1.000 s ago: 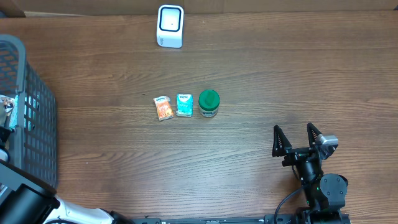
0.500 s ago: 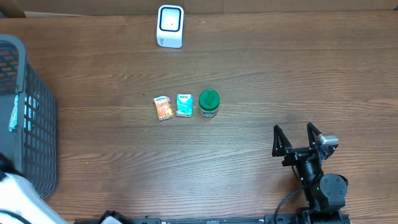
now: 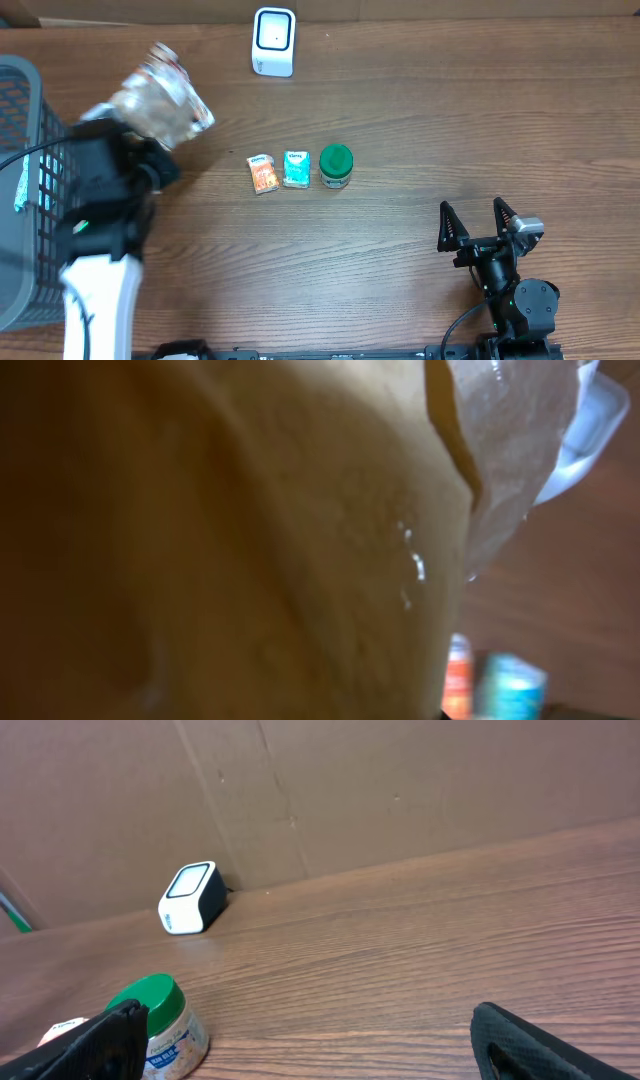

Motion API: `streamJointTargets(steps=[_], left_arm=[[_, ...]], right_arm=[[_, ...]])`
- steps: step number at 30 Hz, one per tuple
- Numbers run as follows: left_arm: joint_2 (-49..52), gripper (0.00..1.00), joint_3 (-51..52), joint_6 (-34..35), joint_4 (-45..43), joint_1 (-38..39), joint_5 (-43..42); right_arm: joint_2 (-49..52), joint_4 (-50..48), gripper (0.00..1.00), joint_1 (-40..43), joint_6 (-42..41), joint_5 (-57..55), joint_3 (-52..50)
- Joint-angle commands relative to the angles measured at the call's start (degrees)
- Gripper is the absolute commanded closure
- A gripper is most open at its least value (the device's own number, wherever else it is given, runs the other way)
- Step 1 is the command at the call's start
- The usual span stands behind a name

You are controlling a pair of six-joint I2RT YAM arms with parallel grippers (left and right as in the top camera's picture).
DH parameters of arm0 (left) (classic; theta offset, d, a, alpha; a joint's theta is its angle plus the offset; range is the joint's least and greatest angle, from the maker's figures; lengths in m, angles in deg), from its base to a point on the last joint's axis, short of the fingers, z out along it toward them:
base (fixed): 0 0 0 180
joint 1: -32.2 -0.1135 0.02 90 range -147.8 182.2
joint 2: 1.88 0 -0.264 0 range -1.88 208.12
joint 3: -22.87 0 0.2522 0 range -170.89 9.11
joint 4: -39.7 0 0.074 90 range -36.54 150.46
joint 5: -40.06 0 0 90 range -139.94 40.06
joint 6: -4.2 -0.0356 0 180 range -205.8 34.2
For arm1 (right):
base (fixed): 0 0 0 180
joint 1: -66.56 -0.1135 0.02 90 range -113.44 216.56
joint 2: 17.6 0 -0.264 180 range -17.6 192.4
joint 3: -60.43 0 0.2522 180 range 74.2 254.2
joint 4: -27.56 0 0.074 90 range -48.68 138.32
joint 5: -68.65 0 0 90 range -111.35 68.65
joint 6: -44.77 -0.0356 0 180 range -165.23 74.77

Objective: Scan the item barcode
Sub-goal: 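Carry the clear bag to the table and drop it beside the packs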

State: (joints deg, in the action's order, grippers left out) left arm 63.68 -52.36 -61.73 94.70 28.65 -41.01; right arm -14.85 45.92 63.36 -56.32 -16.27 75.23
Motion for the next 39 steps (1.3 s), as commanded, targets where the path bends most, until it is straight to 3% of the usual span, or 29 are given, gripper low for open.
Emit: streamJointTargets(steps=[1, 7, 12, 16, 21, 23, 26, 27, 32, 39], left_arm=[[5.4, 0.96, 0.5, -4.0, -0.6, 8.2, 25.1], [15.3, 0.96, 0.5, -5.1, -4.5, 18.1, 41.6], [24.3, 0.95, 0.5, -6.4, -5.2, 23.4, 50.2], [31.6, 0.96, 0.5, -6.4, -5.0, 25.2, 54.8], [36.6, 0.96, 0.5, -6.3, -5.1, 25.4, 53.0], [37.0, 0.83, 0.5, -5.5, -5.3, 25.4, 52.0], [36.6, 0.25, 0.5, -5.2, -7.5, 25.5, 49.7], [36.5, 0.13, 0.2, -5.2, -8.2, 25.5, 48.3], [35.5, 0.00, -2.0, -5.2, -8.5, 26.9, 36.7], [29.3, 0.00, -7.7, -5.2, -7.1, 27.4, 21.6]], right_arm=[[-0.2, -0.2, 0.00, -0.4, 0.3, -0.5, -0.6], [-0.2, -0.2, 0.00, -0.4, 0.2, -0.5, -0.6], [-0.2, -0.2, 0.00, -0.4, 0.2, -0.5, -0.6], [-0.2, -0.2, 0.00, -0.4, 0.2, -0.5, -0.6], [-0.2, -0.2, 0.00, -0.4, 0.2, -0.5, -0.6], [-0.2, -0.2, 0.00, -0.4, 0.2, -0.5, -0.6], [-0.2, -0.2, 0.00, -0.4, 0.2, -0.5, -0.6], [-0.2, -0.2, 0.00, -0.4, 0.2, -0.5, -0.6], [-0.2, -0.2, 0.00, -0.4, 0.2, -0.5, -0.6], [-0.2, -0.2, 0.00, -0.4, 0.3, -0.5, -0.6]])
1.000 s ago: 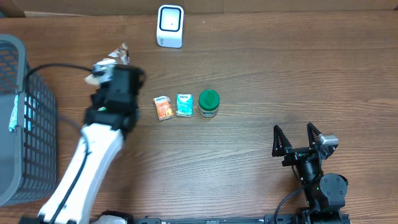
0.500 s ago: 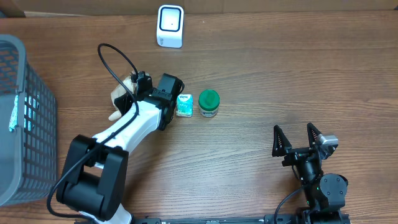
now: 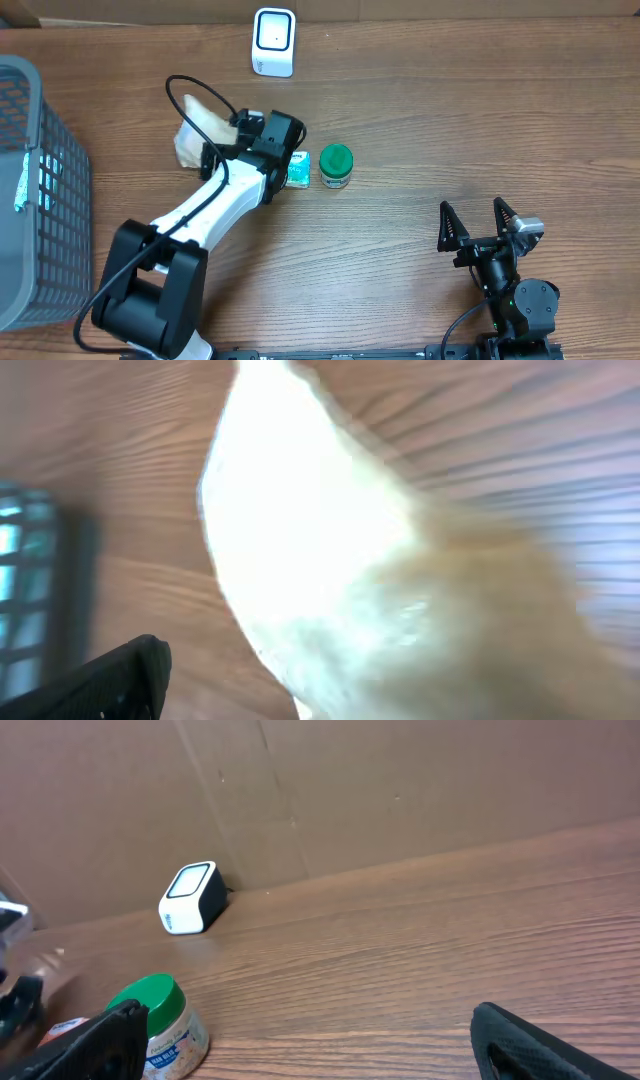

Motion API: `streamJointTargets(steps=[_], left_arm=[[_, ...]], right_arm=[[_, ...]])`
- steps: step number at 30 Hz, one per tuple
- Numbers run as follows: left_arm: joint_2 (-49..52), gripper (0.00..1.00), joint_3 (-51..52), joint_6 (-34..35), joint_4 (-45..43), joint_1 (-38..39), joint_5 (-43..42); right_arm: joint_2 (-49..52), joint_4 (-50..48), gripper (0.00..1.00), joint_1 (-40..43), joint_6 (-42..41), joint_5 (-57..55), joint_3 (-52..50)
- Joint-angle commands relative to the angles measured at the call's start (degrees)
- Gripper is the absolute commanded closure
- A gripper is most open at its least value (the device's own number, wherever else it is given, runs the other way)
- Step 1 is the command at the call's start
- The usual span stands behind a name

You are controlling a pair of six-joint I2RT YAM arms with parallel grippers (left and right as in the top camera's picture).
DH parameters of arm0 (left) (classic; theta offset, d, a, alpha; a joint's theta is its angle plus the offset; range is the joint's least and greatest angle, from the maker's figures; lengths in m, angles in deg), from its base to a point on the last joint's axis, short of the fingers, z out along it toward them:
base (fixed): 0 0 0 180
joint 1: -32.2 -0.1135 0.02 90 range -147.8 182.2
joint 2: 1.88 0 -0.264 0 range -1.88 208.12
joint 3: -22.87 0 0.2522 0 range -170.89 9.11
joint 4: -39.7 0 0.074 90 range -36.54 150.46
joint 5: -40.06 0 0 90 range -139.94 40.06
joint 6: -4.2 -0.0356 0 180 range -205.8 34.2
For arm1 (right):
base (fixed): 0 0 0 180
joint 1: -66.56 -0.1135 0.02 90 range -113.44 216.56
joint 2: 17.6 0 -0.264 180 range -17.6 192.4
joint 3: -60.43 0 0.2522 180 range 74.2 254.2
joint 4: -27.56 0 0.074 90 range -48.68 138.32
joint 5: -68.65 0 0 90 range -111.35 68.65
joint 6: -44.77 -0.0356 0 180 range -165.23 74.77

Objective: Scan the item barcode
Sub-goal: 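Carry the clear bag to the table and drop it beside the packs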

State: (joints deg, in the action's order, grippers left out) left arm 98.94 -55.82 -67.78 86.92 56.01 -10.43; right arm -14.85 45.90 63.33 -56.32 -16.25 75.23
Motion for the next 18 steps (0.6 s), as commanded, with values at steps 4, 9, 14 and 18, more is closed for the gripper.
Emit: streamJointTargets(steps=[4, 9, 14, 18], left_arm=[[-14.3, 0.00, -10.1, 0.8, 4.0, -1.0, -13.5], [-26.5, 0.00, -16.8, -2.1, 7.1, -8.4, -13.6], [-34.2, 0.00, -17.4, -1.0, 7.1, -28.4, -14.0], [-34.0, 0.03, -17.3, 1.0, 7.4, -48.6, -23.8]], right_arm=[[-0.2, -0.2, 0.00, -0.3, 0.2, -0.5, -0.6], [-0.2, -0.2, 0.00, -0.3, 0.2, -0.5, -0.6], [-0.2, -0.2, 0.00, -0.3, 0.2, -0.5, -0.6], [-0.2, -0.2, 0.00, -0.3, 0.2, -0.5, -0.6]])
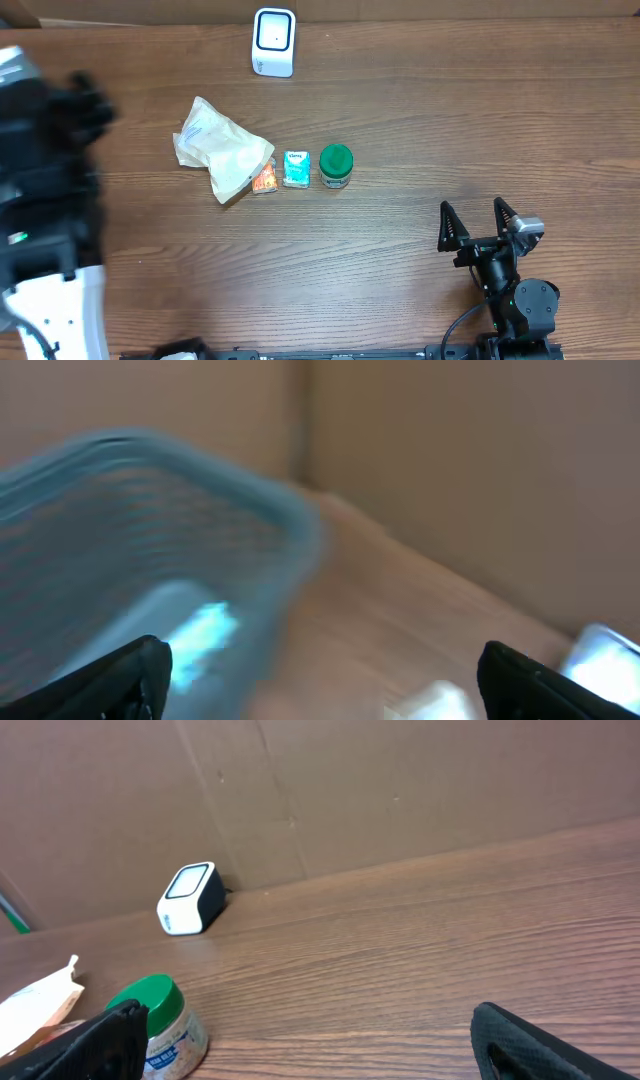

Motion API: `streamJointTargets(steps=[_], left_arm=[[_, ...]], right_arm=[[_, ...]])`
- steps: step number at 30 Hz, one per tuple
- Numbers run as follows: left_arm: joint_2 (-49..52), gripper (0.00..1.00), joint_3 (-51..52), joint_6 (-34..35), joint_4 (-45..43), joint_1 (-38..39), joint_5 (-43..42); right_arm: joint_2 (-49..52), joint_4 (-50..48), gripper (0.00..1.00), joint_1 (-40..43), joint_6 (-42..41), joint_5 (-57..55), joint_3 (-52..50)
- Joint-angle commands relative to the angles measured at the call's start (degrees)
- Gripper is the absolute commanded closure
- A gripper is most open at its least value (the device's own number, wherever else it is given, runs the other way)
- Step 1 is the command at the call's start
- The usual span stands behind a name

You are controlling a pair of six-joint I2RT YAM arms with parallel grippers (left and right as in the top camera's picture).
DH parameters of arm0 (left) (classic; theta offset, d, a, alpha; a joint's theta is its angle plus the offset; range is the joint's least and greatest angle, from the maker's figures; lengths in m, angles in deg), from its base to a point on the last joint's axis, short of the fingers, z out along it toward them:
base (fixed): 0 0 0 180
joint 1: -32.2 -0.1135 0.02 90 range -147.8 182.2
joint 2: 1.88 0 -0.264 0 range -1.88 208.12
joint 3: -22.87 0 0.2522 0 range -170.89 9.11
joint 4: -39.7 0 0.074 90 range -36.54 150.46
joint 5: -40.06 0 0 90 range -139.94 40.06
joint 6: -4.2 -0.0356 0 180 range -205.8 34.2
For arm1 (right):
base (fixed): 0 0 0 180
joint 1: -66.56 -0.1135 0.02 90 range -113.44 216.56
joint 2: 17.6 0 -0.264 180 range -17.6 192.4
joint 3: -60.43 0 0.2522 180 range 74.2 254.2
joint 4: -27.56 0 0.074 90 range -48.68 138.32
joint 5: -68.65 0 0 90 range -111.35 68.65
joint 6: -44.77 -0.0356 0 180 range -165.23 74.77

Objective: Scan the item barcode
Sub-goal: 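Carry the clear bag to the table and drop it beside the packs, then move the left gripper into the basket and grasp the mint-green wipes pack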

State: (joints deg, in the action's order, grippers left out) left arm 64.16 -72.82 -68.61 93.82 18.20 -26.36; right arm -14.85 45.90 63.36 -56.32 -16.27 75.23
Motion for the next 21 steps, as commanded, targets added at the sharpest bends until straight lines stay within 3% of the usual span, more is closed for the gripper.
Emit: streamJointTargets(steps=[1, 4, 7, 11, 21], left_arm=[[1.6, 0.03, -0.3, 2.9, 0.5, -16.6, -12.7], [5.6, 0.05, -0.3, 3.6, -0.2, -31.2, -27.9], [9.9, 0.07, -0.3, 3.0, -0.1, -36.9, -31.1], [16.3, 0.08, -0.3, -5.9, 0.8, -38.3, -29.7], [31.1, 0.11, -0.3, -16.3, -0.8, -37.9, -28.0]], right_arm=[[-0.2, -0.2, 0.00, -0.4, 0.2, -0.5, -0.6], [-0.2, -0.2, 0.00, -0.4, 0.2, -0.5, -0.6], [-0.2, -0.2, 0.00, -0.4, 0.2, -0.5, -0.6], [-0.2, -0.2, 0.00, -0.4, 0.2, -0.5, -0.6], [-0.2, -0.2, 0.00, -0.4, 0.2, -0.5, -0.6]])
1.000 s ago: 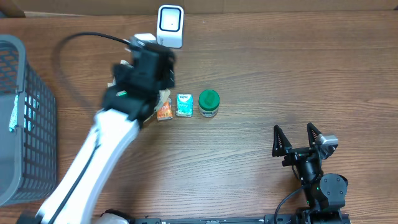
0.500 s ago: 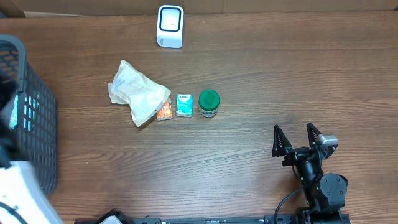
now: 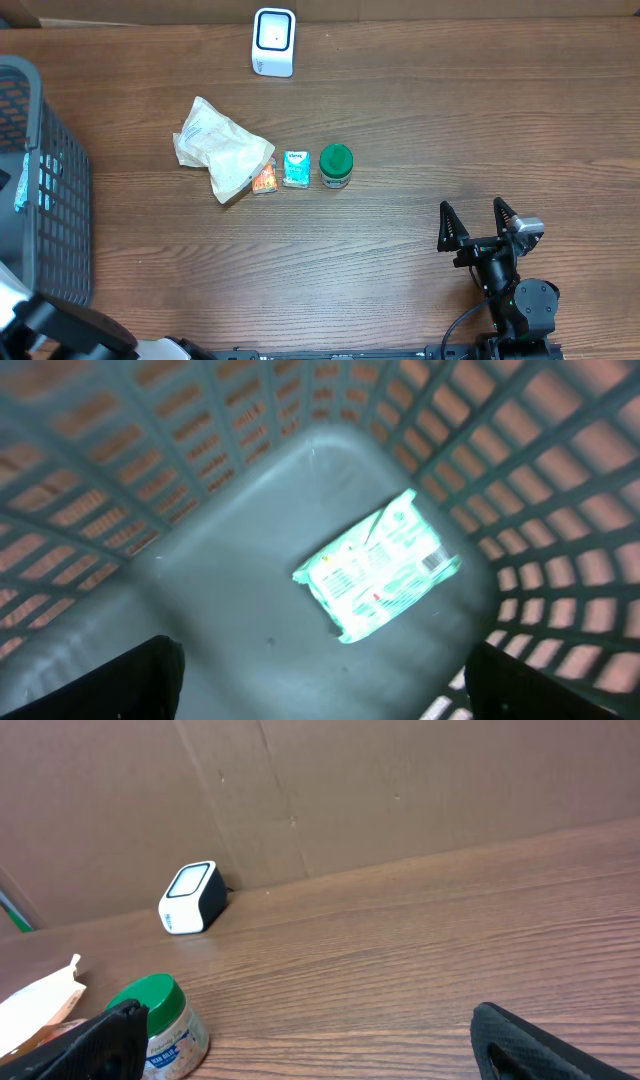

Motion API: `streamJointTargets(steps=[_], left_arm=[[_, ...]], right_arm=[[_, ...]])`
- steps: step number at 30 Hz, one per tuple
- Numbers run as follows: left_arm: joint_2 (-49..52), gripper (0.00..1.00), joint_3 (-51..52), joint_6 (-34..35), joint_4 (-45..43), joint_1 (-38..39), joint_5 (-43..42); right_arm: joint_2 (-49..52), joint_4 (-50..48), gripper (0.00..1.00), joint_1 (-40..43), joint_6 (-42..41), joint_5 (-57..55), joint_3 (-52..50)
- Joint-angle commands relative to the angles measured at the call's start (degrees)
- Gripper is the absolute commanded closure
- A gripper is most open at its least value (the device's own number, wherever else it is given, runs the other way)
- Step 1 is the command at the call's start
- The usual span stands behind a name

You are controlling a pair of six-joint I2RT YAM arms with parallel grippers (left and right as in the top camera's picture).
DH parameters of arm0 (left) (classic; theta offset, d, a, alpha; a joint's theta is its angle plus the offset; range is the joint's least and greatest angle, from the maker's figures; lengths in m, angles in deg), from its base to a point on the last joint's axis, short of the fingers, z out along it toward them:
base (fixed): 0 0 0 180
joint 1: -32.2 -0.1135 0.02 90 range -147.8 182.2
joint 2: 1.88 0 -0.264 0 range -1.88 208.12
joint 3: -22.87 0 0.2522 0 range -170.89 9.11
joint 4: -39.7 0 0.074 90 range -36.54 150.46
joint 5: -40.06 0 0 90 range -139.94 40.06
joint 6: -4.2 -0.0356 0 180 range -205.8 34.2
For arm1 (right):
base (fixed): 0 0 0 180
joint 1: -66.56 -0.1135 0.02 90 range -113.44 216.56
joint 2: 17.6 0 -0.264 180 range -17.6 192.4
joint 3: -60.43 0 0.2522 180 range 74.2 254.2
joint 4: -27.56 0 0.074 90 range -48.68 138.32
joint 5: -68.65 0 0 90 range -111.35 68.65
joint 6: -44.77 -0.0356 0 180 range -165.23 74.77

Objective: Scan the item barcode
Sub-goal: 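Move the left gripper into the basket and grasp the mint-green wipes pack, then place the mint-green wipes pack on the table left of the bag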

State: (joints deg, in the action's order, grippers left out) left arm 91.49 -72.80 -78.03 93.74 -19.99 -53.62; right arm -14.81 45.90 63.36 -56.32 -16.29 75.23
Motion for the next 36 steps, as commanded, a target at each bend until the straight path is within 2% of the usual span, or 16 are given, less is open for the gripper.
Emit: streamJointTargets(steps=[1, 2, 6, 13, 17, 20, 24, 25, 28, 29, 30, 32, 36], left_arm=[[5.1, 0.13, -0.3, -8.0, -0.9, 0.5, -0.8], [7.4, 0.17, -0.3, -9.6, -1.2, 0.6, -0.8], [11.6, 0.20, -0.3, -12.3, -1.7, 1.2, -0.8], [17.6, 0.20, -0.3, -17.0, -4.9, 3.9, -0.6], [20.6, 0.16, -0.3, -20.5, -8.5, 6.5, -0.7], [22.7, 0.20, -0.3, -22.5, -9.4, 7.5, -0.2], [24.5, 0.37, -0.3, -22.6, -9.5, 7.7, -0.2], [24.6, 0.50, -0.3, -22.6, -9.5, 7.7, -0.2], [24.6, 0.69, -0.3, -22.6, -9.4, 7.6, -0.1], [24.6, 0.87, -0.3, -22.6, -9.0, 7.6, -0.1], [24.6, 0.95, -0.3, -22.5, -8.8, 7.6, -0.1], [24.4, 0.96, -0.5, -21.6, -8.2, 7.6, 0.2], [21.8, 0.96, -1.5, -14.2, -6.1, 7.6, 4.8]], right_arm=[[-0.3, -0.2, 0.00, -0.4, 0.2, -0.4, -0.6], [-0.3, -0.2, 0.00, -0.4, 0.2, -0.4, -0.6], [-0.3, -0.2, 0.00, -0.4, 0.2, -0.4, -0.6], [-0.3, -0.2, 0.00, -0.4, 0.2, -0.4, -0.6], [-0.3, -0.2, 0.00, -0.4, 0.2, -0.4, -0.6], [-0.3, -0.2, 0.00, -0.4, 0.2, -0.4, -0.6], [-0.3, -0.2, 0.00, -0.4, 0.2, -0.4, -0.6], [-0.3, -0.2, 0.00, -0.4, 0.2, -0.4, -0.6], [-0.3, -0.2, 0.00, -0.4, 0.2, -0.4, -0.6], [-0.3, -0.2, 0.00, -0.4, 0.2, -0.4, -0.6], [-0.3, -0.2, 0.00, -0.4, 0.2, -0.4, -0.6], [-0.3, -0.2, 0.00, -0.4, 0.2, -0.4, -0.6], [-0.3, -0.2, 0.00, -0.4, 0.2, -0.4, -0.6]])
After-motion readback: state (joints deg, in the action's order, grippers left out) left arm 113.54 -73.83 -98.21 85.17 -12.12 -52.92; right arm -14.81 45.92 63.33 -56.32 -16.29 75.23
